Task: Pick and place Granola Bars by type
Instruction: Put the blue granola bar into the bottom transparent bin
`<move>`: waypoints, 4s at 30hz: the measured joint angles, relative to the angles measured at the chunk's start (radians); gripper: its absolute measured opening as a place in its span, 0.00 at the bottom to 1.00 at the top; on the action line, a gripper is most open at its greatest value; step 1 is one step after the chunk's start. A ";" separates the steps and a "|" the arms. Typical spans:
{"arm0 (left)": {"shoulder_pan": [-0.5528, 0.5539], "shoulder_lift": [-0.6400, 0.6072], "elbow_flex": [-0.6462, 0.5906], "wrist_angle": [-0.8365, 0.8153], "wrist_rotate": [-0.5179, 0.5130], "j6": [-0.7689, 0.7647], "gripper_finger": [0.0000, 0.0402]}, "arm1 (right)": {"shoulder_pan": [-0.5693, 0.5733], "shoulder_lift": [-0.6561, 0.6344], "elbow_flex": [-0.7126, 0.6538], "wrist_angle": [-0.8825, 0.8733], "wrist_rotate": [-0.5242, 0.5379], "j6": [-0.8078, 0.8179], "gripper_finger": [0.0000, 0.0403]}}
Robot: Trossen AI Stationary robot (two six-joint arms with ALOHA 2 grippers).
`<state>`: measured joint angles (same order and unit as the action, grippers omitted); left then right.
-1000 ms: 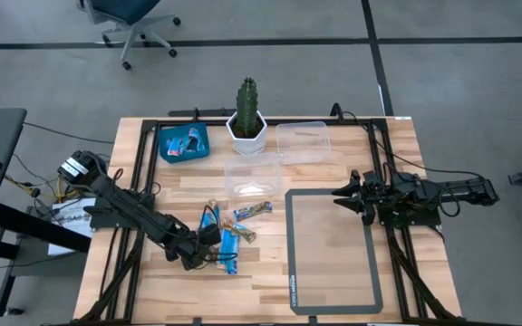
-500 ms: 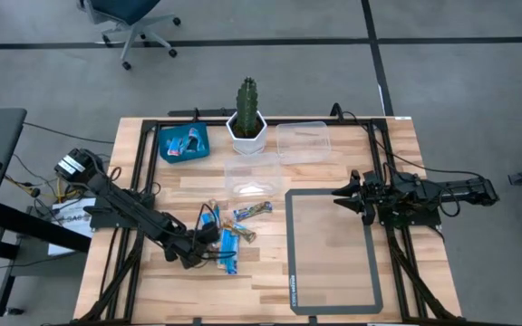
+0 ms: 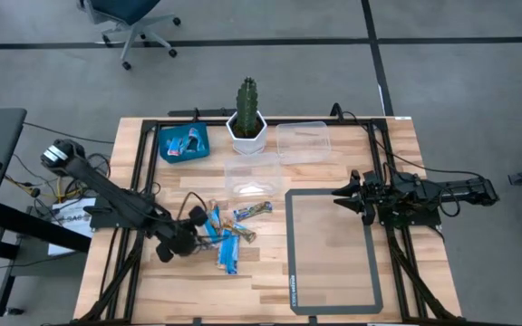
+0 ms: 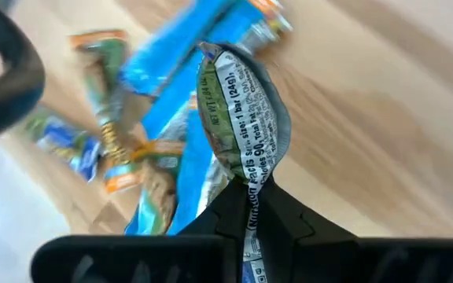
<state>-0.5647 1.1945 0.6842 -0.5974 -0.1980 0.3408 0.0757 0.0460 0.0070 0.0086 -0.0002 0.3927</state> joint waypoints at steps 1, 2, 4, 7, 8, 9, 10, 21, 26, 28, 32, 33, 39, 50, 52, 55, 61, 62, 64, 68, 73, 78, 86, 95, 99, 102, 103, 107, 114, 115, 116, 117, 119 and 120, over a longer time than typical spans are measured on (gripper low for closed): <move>0.005 -0.026 0.000 0.000 0.000 -0.040 0.03 | 0.000 0.000 0.000 0.000 0.000 0.000 0.35; 0.009 -0.051 0.000 -0.001 0.000 -0.081 0.03 | 0.000 0.000 0.000 0.000 0.000 0.000 0.36; 0.023 -0.095 0.005 -0.007 -0.001 -0.151 0.03 | 0.000 0.000 0.000 0.000 0.000 0.000 0.36; 0.053 -0.140 0.035 -0.018 0.000 -0.222 0.03 | 0.000 0.000 0.000 0.000 0.000 0.000 0.35; 0.066 -0.150 0.048 -0.019 0.000 -0.237 0.03 | 0.000 0.000 0.000 0.000 0.000 0.000 0.35; 0.080 -0.158 0.062 -0.022 -0.001 -0.249 0.03 | 0.000 0.000 0.000 0.000 0.000 0.000 0.35; 0.094 -0.163 0.079 -0.024 -0.003 -0.258 0.03 | 0.000 0.000 0.000 0.000 0.000 0.000 0.35; 0.320 -0.106 0.286 -0.042 -0.102 -0.166 0.03 | 0.000 0.000 0.000 0.000 0.000 0.000 0.35; 0.438 -0.014 0.372 -0.034 -0.103 -0.068 0.03 | 0.000 0.000 0.000 0.000 0.000 0.000 0.35; 0.480 0.030 0.405 -0.016 -0.103 -0.034 0.03 | 0.000 0.000 0.000 0.000 0.000 0.000 0.36; 0.555 0.116 0.470 0.030 -0.102 0.001 0.03 | 0.000 0.000 0.000 0.000 0.000 0.000 0.36; 0.572 0.138 0.486 0.040 -0.103 0.004 0.03 | 0.000 0.000 0.000 0.000 0.000 0.000 0.35; 0.677 0.281 0.616 0.049 -0.072 0.003 0.03 | 0.000 0.000 0.000 0.000 0.000 0.000 0.35; 0.799 0.504 0.713 0.011 0.062 0.000 0.03 | 0.000 0.000 0.000 0.000 0.000 0.000 0.35; 0.804 0.534 0.713 0.004 0.080 0.001 0.03 | 0.000 0.000 0.000 0.000 0.000 0.000 0.35; 0.811 0.576 0.713 -0.014 0.108 0.016 0.03 | 0.000 0.000 0.000 0.000 0.000 0.000 0.36; 0.824 0.646 0.713 -0.029 0.107 0.028 0.03 | 0.000 0.000 0.000 0.000 0.000 0.000 0.35; 0.827 0.656 0.713 -0.029 0.107 0.028 0.03 | 0.000 0.000 0.000 0.000 0.000 0.000 0.35; 0.833 0.675 0.713 -0.041 0.106 0.030 0.03 | 0.000 0.000 0.000 0.000 0.000 0.000 0.35; 0.843 0.696 0.713 -0.055 0.076 0.022 0.03 | 0.000 0.000 0.000 0.000 0.000 0.000 0.36; 0.846 0.703 0.713 -0.051 0.062 0.019 0.04 | 0.000 0.000 0.000 0.000 0.000 0.000 0.36; 0.847 0.703 0.713 -0.051 0.062 0.020 0.09 | 0.000 0.000 0.000 0.000 0.000 0.000 0.35; 0.847 0.703 0.713 -0.068 0.060 0.018 0.22 | 0.000 0.000 0.000 0.000 0.000 0.000 0.36; 0.831 0.622 0.713 -0.097 0.059 -0.056 0.25 | 0.000 0.000 0.000 0.000 0.000 0.000 0.36; 0.803 0.540 0.712 -0.098 0.059 -0.120 0.25 | 0.000 0.000 0.000 0.000 0.000 0.000 0.35; 0.767 0.481 0.712 -0.107 0.059 -0.170 0.25 | 0.000 0.000 0.000 0.000 0.000 0.000 0.35; 0.754 0.461 0.712 -0.108 0.059 -0.191 0.25 | 0.000 0.000 0.000 0.000 0.000 0.000 0.35; 0.694 0.387 0.712 -0.132 0.059 -0.305 0.25 | 0.000 0.000 0.000 0.000 0.000 0.000 0.36; 0.577 0.332 0.712 -0.185 0.147 -0.512 0.25 | 0.000 0.000 0.000 0.000 0.000 0.000 0.35; 0.562 0.333 0.712 -0.184 0.173 -0.528 0.25 | 0.000 0.000 0.000 0.000 0.000 0.000 0.35; 0.546 0.333 0.712 -0.184 0.191 -0.540 0.25 | 0.000 0.000 0.000 0.000 0.000 0.000 0.35; 0.532 0.333 0.712 -0.184 0.199 -0.552 0.25 | 0.000 0.000 0.000 0.000 0.000 0.000 0.35; 0.505 0.341 0.712 -0.180 0.188 -0.567 0.25 | 0.000 0.000 0.000 0.000 0.000 0.000 0.36; 0.495 0.346 0.712 -0.183 0.178 -0.569 0.25 | 0.000 0.000 0.000 0.000 0.000 0.000 0.36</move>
<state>-0.0693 1.5403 1.3964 -0.7800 -0.0204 -0.2279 0.0759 0.0458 0.0071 0.0086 -0.0002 0.3927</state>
